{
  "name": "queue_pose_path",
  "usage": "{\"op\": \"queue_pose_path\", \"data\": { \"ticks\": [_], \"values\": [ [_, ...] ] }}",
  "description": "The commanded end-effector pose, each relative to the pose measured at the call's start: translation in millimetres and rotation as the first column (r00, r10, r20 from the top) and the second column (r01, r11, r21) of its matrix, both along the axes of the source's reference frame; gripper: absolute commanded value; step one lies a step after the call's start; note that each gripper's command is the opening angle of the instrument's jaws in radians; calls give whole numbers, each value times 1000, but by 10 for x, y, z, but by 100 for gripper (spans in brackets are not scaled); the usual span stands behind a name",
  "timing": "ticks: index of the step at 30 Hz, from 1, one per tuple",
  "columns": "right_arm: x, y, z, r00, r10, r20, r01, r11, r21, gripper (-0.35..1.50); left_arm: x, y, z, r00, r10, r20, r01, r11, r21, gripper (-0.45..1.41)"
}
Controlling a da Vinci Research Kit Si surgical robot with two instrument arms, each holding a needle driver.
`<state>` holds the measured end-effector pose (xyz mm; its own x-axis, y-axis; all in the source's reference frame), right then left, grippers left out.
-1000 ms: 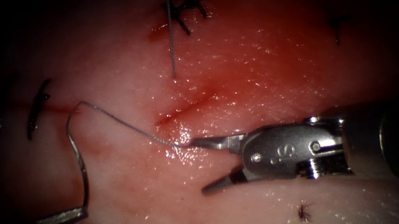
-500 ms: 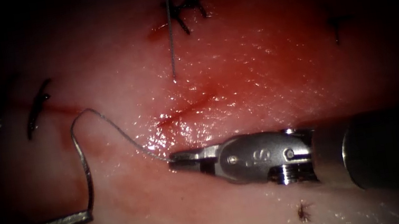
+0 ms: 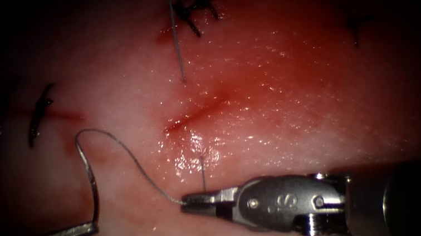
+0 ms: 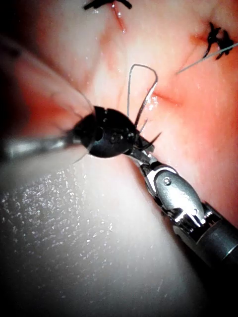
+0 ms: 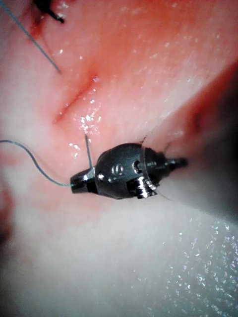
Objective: Wound Closure
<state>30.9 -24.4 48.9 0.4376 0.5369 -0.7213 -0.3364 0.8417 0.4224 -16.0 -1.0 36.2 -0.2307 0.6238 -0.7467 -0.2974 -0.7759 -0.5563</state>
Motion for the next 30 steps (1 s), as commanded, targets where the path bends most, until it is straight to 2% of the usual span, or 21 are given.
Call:
{"op": "queue_pose_path", "data": {
  "ticks": [1, 6, 13, 14, 15, 17, 18, 19, 21, 23, 25, 26, 28, 29, 30],
  "values": [
    [9, -14, -1, 1000, -7, -8, 7, 1000, 24, -35, -6, -5, 6, 1000, 1, 1, -1, 1000, 2, -45],
    [13, -22, -12, 1000, -5, -15, 6, 999, 38, -35, -6, -4, 7, 1000, 1, 1, -1, 1000, 2, -45],
    [12, -20, -9, 998, 1, -56, 1, 999, 36, -35, -5, -4, 7, 1000, 2, 1, -2, 1000, 2, -45],
    [11, -20, -9, 998, 1, -65, 1, 999, 35, -15, -5, -4, 7, 1000, 2, 2, -2, 1000, 2, -45],
    [11, -20, -9, 997, 7, -71, -4, 999, 33, 27, -5, -4, 7, 1000, 2, 2, -2, 1000, 2, -45],
    [7, -17, -9, 994, 33, -102, -31, 999, 22, 93, -4, -4, 7, 1000, 3, 2, -3, 1000, 3, -45],
    [4, -14, -9, 992, 44, -118, -43, 999, 18, 108, -3, -3, 8, 1000, 4, 3, -4, 1000, 3, -45],
    [-1, -12, -9, 990, 53, -131, -51, 999, 16, 113, -2, -2, 8, 1000, 5, 4, -5, 1000, 3, -45],
    [-16, -5, -8, 985, 69, -158, -68, 998, 13, 116, 1, 1, 11, 1000, 11, 4, -11, 1000, -7, -45],
    [-39, 8, -8, 981, 96, -171, -96, 995, 9, 130, 7, 4, 15, 1000, 12, -11, -13, 1000, -25, -45],
    [-52, 15, -9, 977, 114, -179, -114, 993, 8, 130, 12, 6, 20, 1000, 18, -14, -18, 999, -37, -45],
    [-64, 27, -11, 967, 164, -193, -161, 987, 29, 121, 14, 7, 24, 1000, 21, -16, -21, 999, -45, -45],
    [-71, 40, -12, 954, 219, -204, -209, 975, 70, 110, 15, 7, 30, 1000, 21, -17, -22, 999, -49, -45],
    [-71, 40, -12, 954, 219, -204, -209, 975, 70, 110, 15, 7, 30, 1000, 21, -17, -22, 999, -49, -45],
    [-74, 53, -11, 947, 261, -188, -248, 964, 93, 104, 15, 7, 34, 1000, 21, -17, -22, 998, -53, -45]
  ]
}}
